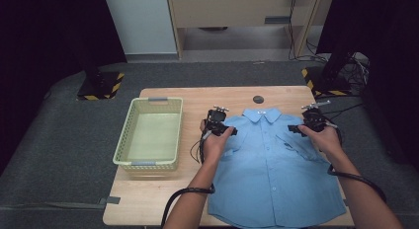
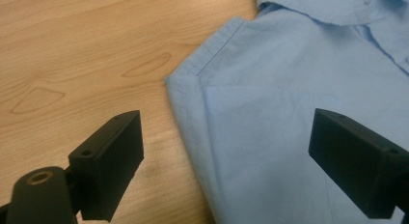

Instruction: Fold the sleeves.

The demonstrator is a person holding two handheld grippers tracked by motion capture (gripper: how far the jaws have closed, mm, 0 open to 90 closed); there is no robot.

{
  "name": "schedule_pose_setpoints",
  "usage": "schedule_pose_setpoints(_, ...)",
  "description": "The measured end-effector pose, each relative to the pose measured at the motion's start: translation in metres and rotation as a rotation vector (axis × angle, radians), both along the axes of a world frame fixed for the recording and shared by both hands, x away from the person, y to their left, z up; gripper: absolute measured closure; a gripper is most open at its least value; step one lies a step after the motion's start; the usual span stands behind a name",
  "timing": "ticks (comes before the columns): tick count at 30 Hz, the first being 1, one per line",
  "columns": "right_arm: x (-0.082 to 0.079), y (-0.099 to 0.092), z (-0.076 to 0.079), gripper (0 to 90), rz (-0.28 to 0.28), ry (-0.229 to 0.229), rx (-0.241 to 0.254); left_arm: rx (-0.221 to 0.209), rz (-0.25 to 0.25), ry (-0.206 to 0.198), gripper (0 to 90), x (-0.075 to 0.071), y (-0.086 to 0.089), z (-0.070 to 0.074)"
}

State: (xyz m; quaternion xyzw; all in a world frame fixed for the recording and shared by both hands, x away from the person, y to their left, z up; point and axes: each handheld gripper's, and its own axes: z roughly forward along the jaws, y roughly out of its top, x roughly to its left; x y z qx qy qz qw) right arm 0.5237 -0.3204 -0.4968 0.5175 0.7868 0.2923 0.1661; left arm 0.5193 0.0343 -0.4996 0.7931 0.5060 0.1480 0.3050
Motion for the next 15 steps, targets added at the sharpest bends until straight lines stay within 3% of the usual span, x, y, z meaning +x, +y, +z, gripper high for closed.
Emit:
schedule_pose_setpoints(3, 0.002, 0.001, -0.003, 19.2, 0.015, 0.0, -0.004, 0.034, -0.013, -0.014, 13.3, 0.001, -0.003, 0.0)
schedule_pose_setpoints(15, 0.005, -0.006, -0.009, 17.6, -0.019, 0.004, 0.014, 0.005, 0.038, 0.018, 13.6, 0.012, 0.005, -0.006)
